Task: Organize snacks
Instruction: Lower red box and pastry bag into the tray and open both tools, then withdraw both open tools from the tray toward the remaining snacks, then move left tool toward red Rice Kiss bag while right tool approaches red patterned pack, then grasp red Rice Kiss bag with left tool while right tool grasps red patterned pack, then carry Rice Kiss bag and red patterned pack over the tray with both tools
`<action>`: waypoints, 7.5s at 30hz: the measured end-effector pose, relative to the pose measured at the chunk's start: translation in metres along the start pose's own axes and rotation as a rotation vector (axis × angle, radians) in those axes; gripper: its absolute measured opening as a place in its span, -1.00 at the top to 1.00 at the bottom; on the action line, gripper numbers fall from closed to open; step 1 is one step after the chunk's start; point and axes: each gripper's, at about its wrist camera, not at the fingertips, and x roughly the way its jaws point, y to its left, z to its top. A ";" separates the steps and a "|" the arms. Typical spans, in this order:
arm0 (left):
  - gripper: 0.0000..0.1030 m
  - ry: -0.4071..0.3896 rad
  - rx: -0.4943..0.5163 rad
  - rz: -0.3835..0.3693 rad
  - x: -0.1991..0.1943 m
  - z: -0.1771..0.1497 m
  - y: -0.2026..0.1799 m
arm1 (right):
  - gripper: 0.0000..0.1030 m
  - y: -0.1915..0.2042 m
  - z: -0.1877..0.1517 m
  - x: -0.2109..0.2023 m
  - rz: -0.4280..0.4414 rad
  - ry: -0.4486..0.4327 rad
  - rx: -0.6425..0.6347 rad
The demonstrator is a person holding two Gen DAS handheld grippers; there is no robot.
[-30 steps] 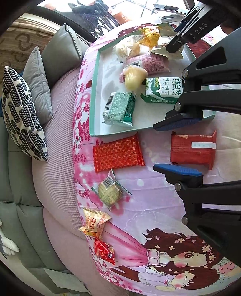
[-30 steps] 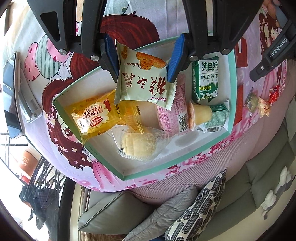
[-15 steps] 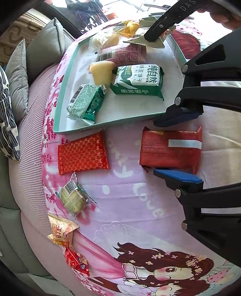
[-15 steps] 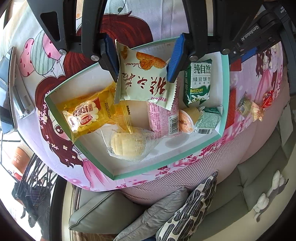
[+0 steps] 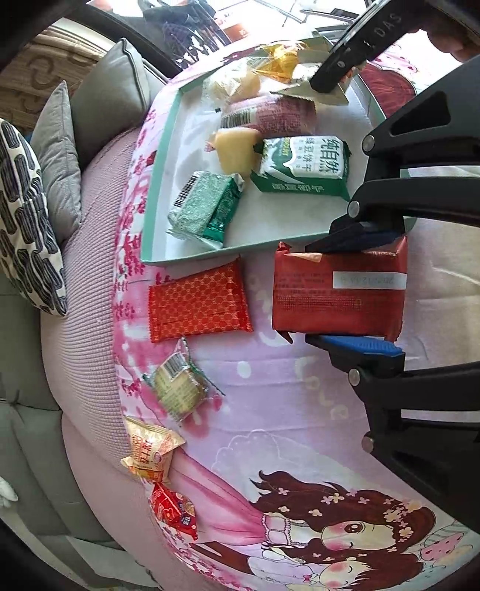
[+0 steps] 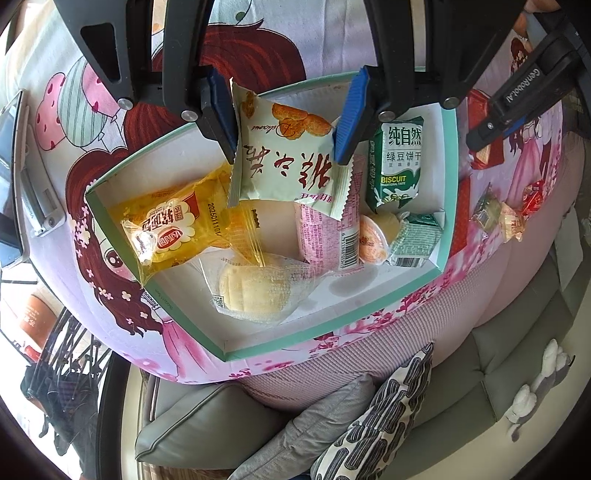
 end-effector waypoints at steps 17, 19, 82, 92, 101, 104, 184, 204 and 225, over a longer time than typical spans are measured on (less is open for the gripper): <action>0.20 -0.139 0.122 -0.071 0.011 0.025 -0.058 | -0.05 0.003 0.001 0.004 -0.014 0.013 -0.030; 0.20 -0.143 0.136 -0.058 0.014 0.026 -0.061 | -0.05 0.002 0.002 0.004 -0.014 0.015 -0.027; -0.64 -0.026 -0.067 0.060 -0.017 0.000 0.000 | -0.59 -0.003 0.013 -0.026 -0.057 -0.100 -0.022; -0.94 -0.049 -0.091 0.143 -0.013 0.000 0.011 | -1.00 0.003 0.010 -0.019 -0.057 -0.074 -0.052; -0.94 -0.051 -0.125 0.152 -0.009 -0.001 0.020 | -1.00 0.006 0.010 -0.018 -0.066 -0.070 -0.064; -0.94 -0.051 -0.123 0.139 -0.010 0.000 0.021 | -1.00 0.008 0.009 -0.018 -0.070 -0.070 -0.073; -0.36 0.190 -0.188 0.036 0.085 0.162 0.273 | -0.06 0.242 0.110 0.126 0.001 0.312 -0.421; -0.19 0.215 -0.178 0.031 0.064 0.123 0.260 | -0.08 0.253 0.095 0.143 -0.009 0.384 -0.476; -0.18 0.188 -0.157 -0.054 0.047 0.083 0.213 | 0.12 0.242 0.077 0.124 0.062 0.331 -0.425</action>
